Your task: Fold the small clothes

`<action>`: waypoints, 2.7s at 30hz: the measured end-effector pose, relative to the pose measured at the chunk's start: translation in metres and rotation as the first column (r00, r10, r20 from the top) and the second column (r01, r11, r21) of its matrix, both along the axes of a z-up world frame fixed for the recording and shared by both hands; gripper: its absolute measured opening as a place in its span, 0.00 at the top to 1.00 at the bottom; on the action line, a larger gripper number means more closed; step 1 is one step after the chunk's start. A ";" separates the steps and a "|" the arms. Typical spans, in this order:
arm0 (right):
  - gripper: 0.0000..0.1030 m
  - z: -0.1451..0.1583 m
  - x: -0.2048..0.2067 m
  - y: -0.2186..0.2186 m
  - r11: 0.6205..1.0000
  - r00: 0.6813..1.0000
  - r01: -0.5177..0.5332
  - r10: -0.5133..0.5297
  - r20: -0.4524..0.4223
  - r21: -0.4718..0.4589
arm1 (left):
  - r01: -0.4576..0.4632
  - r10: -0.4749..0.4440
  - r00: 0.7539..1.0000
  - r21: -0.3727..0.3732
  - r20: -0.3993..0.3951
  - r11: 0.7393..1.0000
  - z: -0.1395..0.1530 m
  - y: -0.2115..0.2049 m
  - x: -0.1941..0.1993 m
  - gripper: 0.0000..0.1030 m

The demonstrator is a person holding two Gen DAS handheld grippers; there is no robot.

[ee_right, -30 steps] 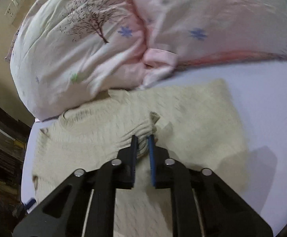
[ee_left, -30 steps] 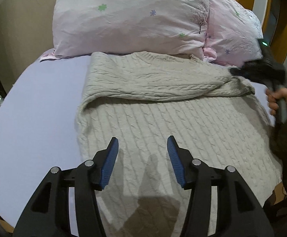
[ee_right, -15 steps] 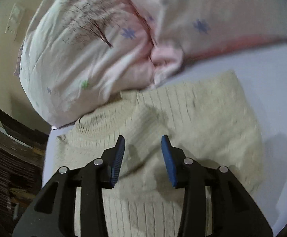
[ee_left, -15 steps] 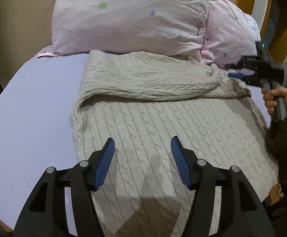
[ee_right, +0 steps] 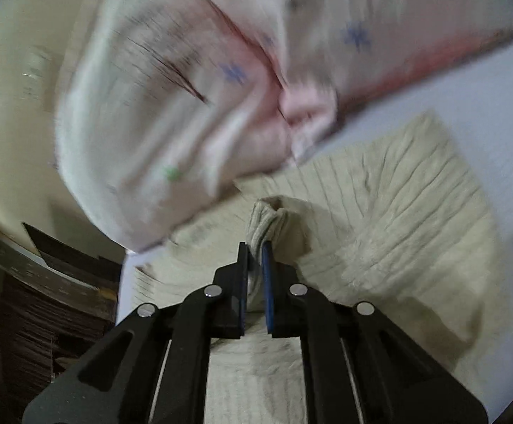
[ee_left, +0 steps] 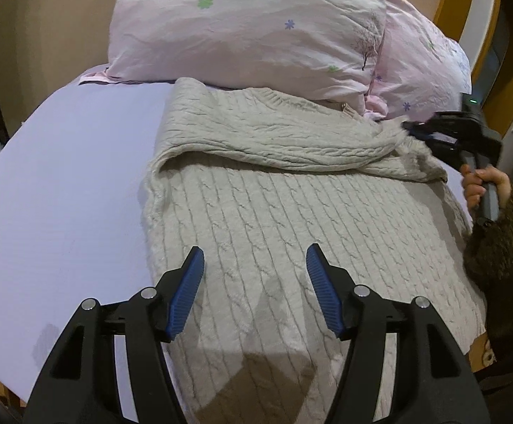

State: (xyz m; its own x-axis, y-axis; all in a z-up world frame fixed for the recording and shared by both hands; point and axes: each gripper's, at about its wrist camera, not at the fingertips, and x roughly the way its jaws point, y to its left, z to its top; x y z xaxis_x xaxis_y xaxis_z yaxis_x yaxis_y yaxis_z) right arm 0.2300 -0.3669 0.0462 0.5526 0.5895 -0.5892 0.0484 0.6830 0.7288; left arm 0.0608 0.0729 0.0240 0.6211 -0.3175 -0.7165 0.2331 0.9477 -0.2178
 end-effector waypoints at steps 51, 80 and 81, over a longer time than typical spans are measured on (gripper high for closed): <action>0.93 0.067 -0.135 -0.072 0.946 0.942 -0.229 0.155 0.298 0.231 | 0.051 -0.012 0.994 -0.389 0.104 0.920 0.074 0.040 0.012 0.92; 0.02 -0.014 -0.014 -0.079 0.969 0.941 0.226 -0.245 0.236 0.103 | -0.187 0.115 0.961 -0.286 -0.253 0.940 -0.010 0.062 0.171 0.31; 0.02 -0.016 -0.013 -0.079 0.970 0.944 0.223 -0.240 0.228 0.102 | -0.194 0.114 0.956 -0.290 -0.271 0.937 -0.016 0.061 0.171 0.34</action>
